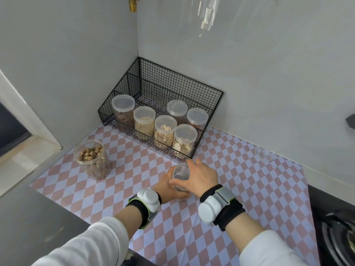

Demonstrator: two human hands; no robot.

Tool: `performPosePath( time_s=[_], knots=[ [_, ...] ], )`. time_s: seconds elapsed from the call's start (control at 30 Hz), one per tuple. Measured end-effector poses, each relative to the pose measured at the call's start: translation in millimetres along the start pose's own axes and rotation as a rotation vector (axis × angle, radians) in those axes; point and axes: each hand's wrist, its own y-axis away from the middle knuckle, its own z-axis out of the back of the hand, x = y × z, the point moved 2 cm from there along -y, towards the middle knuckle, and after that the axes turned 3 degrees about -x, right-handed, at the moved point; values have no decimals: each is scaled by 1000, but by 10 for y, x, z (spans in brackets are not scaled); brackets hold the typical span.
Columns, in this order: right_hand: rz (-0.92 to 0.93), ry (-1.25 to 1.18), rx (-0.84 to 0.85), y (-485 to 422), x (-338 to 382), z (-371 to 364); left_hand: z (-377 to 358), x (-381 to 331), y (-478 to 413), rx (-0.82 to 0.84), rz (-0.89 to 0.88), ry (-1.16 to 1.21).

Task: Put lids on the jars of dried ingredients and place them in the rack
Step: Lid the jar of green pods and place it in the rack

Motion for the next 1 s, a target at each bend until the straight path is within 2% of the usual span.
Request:
performPosePath(
  time_s=[0.07,0.17,0.27,0.37,0.5,0.57,0.63,0.8,0.93,1.0],
  knots=[
    [-17,-65,56,-28,-36,33,7,3,-2,3,8,36],
    [93,-201,164,-10,-44,67,-8,9,-20,-1,-13,38],
    [62,-109,75,35,-54,99,-17,20,-36,-14,-18,39],
    [-33,-99,82,46,-83,133,-7,24,-37,-24,-2,38],
    [91,-129,53,93,2,120,-35,24,-59,-6,-34,-12],
    [25,-77,29,92,-8,121,-27,36,-48,-17,-18,32],
    [-58,-94,57,91,-44,141,-27,41,-33,-23,-28,54],
    [104,-145,116,143,0,146,-42,-52,-42,-52,-112,20],
    [2,-93,84,133,-43,125,-30,-50,-18,-51,-115,54],
    [24,-115,109,135,-58,109,-39,-23,-25,-62,-109,51]
  ],
)
